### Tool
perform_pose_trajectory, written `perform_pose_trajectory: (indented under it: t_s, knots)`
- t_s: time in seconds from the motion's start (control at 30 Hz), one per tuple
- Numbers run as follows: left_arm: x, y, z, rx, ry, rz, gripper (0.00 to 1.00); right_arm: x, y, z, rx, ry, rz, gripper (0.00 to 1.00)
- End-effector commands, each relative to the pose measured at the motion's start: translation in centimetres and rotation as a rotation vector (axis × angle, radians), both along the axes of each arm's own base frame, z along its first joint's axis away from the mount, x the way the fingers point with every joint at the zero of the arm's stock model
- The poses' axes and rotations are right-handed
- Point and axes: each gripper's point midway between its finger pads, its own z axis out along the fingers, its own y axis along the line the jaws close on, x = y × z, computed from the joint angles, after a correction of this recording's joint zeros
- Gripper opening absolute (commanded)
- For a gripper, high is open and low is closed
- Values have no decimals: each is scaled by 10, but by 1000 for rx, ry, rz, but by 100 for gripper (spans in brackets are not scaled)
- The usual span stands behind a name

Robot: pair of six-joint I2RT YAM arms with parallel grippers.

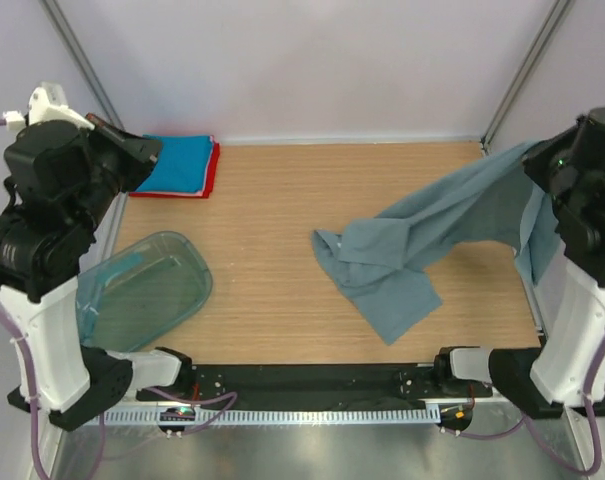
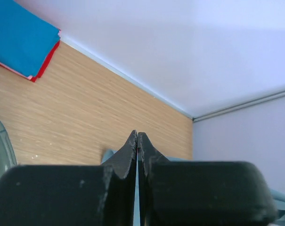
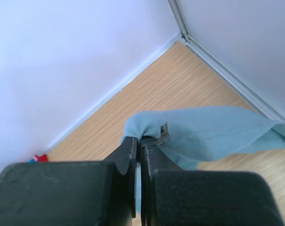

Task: Fold and stack the t-shirts
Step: Flatten the tshirt out

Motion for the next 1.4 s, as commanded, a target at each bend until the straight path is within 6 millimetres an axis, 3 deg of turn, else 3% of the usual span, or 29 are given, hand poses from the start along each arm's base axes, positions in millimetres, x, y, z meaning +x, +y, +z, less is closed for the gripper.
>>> perform_pose_trajectory:
  t_s: [0.0, 0.03, 0.07, 0.1, 0.13, 0.17, 0.27, 0.37, 0.43, 0.47, 0.5, 0.6, 0.63, 0.67, 0.77, 0.8, 0.87, 0.9, 0.97, 1.03, 1.1, 1.13, 1.37]
  knots:
    - [-16, -5, -25, -41, 80, -36, 0, -59, 12, -35, 53, 124, 57, 1]
    - [-16, -23, -39, -62, 120, -124, 0, -59, 25, -42, 89, 128, 121, 1]
    - [0, -42, -82, -58, 217, -183, 0, -53, 29, -69, 110, 207, 132, 1]
    - [-1, -54, -95, -75, 233, -245, 2, -57, 35, -75, 128, 196, 156, 1]
    - [-4, -78, -117, -111, 287, -371, 6, -57, 38, -87, 156, 225, 160, 1]
    - [1, -90, -157, -115, 379, -407, 14, -56, 39, -108, 169, 289, 152, 1]
    - [12, -115, -201, -91, 447, -486, 23, -61, 37, -126, 162, 326, 142, 1]
    - [8, -149, -252, -35, 560, -575, 28, -64, 32, -143, 146, 372, 121, 1]
    - [4, -182, -269, -47, 560, -661, 29, -66, 32, -154, 152, 401, 115, 1]
    - [15, -203, -276, -61, 531, -692, 30, -67, 33, -164, 160, 427, 115, 1]
    - [8, -224, -281, -66, 531, -752, 30, -68, 36, -167, 173, 433, 121, 1]
    - [22, -269, -309, -30, 527, -872, 30, -72, 37, -180, 186, 459, 120, 1]
    - [24, -286, -304, -23, 508, -917, 30, -73, 37, -182, 183, 466, 119, 1]
    - [30, -301, -326, -6, 535, -952, 30, -74, 36, -187, 181, 482, 118, 1]
    - [24, -344, -331, 18, 466, -1099, 34, -79, 33, -193, 164, 508, 106, 1]
    - [24, -354, -348, 22, 486, -1122, 34, -80, 32, -194, 161, 513, 104, 1]
    - [24, -375, -352, -11, 466, -1175, 34, -80, 31, -195, 158, 516, 102, 1]
    - [25, -383, -374, -16, 503, -1181, 34, -81, 32, -195, 158, 520, 104, 1]
    - [24, -401, -373, -53, 486, -1232, 34, -81, 32, -197, 157, 530, 109, 1]
    - [20, -414, -394, -64, 519, -1277, 35, -81, 33, -198, 159, 537, 113, 1]
    - [20, -426, -397, -62, 505, -1300, 36, -81, 33, -200, 159, 543, 112, 1]
    - [21, -426, -412, -52, 534, -1286, 36, -80, 34, -201, 160, 545, 115, 1]
    - [29, -422, -443, -3, 576, -1227, 37, -79, 32, -201, 144, 560, 121, 1]
